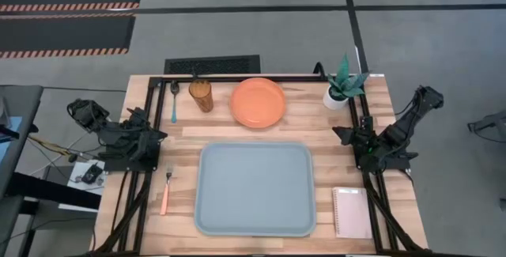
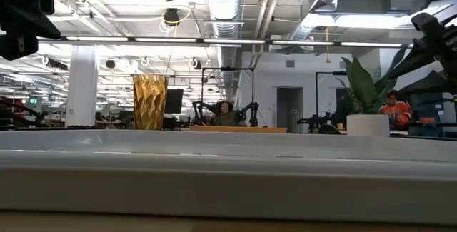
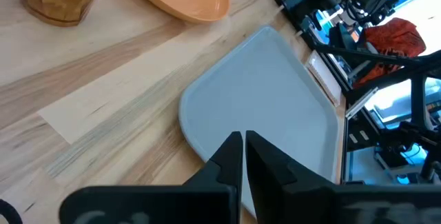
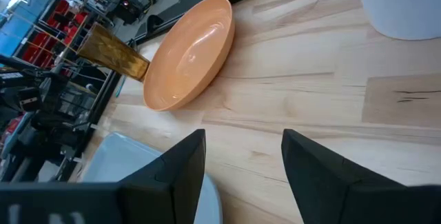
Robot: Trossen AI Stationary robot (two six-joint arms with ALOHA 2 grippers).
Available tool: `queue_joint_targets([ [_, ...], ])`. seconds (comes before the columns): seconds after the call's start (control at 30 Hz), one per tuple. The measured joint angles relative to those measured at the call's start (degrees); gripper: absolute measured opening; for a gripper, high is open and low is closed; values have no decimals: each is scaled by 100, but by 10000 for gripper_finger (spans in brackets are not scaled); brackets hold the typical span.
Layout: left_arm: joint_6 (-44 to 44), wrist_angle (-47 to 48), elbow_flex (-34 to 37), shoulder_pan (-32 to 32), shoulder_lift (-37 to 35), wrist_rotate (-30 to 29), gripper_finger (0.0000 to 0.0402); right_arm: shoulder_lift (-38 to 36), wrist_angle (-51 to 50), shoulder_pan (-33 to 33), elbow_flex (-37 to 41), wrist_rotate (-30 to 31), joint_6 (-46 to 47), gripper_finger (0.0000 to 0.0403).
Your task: Pick and place plate/cup/fork/spoon on tray
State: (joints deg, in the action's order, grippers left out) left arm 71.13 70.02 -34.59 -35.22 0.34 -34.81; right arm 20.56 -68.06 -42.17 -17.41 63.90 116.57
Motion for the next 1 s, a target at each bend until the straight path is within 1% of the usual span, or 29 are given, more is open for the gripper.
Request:
queue_joint_targets([
  [0.63, 2, -2, 0, 1, -1, -6, 4, 0, -1, 1, 1, 0, 0, 214],
  [0.73, 2, -3, 0, 1, -1, -73, 4, 0, -1, 2, 1, -1, 0, 214],
  [0.8, 25, -7, 2, 2, -1, -244, 4, -1, -1, 2, 1, 0, 0, 214],
  [0.87, 370, -34, 2, 2, -2, -345, 4, -1, -1, 2, 0, -1, 0, 214],
  [0.97, 1159, -87, 2, 1, -1, -376, 4, 1, 1, 2, 2, 0, 0, 214],
  [1.0, 1248, -119, 2, 2, 0, -455, 4, -1, -1, 1, 1, 0, -1, 214],
])
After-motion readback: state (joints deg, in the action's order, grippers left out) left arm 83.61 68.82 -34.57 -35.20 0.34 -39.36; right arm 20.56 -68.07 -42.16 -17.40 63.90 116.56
